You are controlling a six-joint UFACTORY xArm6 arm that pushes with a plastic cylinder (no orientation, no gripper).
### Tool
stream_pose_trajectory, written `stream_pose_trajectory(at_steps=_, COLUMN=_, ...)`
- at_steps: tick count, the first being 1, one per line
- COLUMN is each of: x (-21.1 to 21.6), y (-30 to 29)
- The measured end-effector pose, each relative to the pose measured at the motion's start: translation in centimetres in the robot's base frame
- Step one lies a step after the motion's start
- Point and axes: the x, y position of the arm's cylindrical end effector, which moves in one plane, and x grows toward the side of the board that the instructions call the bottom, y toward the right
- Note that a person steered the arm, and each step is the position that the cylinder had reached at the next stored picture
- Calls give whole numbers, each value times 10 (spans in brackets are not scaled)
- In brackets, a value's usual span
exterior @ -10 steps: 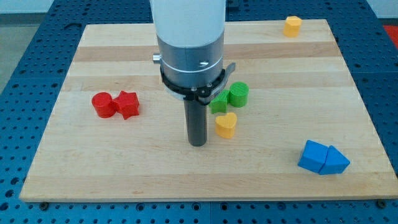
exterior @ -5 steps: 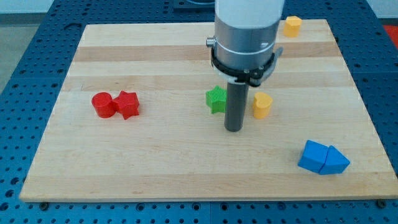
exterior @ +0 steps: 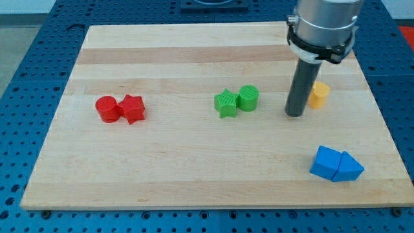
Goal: Place heart to the left of hexagon
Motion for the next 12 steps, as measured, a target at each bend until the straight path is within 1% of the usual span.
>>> stream_pose_trajectory(at_steps=1, x=-4, y=34)
stream_pose_trajectory(at_steps=2, x=-29, y=63)
stream_pose_trajectory(at_steps=3, x=-43, y=69)
stream_pose_trajectory(at_steps=4, x=-45, y=72)
stream_pose_trajectory(at_steps=5, x=-71, y=69)
stream_pose_trajectory(at_steps=7, x=-146, y=30)
stream_pose_trajectory(at_steps=9, x=-187, y=24)
stream_pose_trajectory(at_steps=10, x=-196, y=21)
stream_pose_trajectory(at_steps=11, x=-189, y=13)
stream_pose_trajectory(at_steps=12, x=-189, y=-31)
